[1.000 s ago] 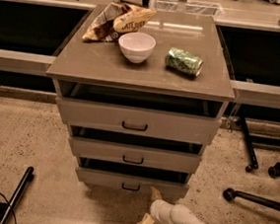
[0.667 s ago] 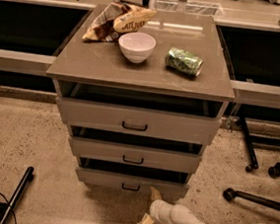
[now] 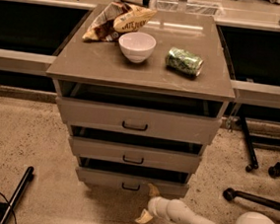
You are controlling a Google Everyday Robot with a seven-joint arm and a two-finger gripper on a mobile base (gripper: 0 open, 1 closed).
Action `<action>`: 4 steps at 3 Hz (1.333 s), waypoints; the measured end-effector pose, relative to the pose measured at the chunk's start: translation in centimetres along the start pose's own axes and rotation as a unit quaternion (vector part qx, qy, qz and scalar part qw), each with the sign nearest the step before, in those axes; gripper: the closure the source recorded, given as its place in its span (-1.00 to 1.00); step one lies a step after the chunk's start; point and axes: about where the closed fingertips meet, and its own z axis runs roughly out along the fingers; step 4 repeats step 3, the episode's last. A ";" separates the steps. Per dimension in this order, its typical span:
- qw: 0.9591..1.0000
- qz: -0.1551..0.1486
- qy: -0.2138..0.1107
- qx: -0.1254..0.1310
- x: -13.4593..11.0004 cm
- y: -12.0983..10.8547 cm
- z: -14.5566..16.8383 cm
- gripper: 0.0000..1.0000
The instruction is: Close bottom drawer
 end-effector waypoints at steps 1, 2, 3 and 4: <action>0.999 -0.013 0.005 0.031 -0.3 -2.2 1.2 -1.00; 0.998 -0.011 -0.010 0.055 -0.2 -3.5 1.4 -1.00; 0.998 -0.011 -0.010 0.055 -0.2 -3.5 1.4 -1.00; 0.998 -0.011 -0.010 0.055 -0.2 -3.5 1.4 -1.00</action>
Offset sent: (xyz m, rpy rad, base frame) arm 0.0417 0.0072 0.0032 0.1004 -0.0711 0.0178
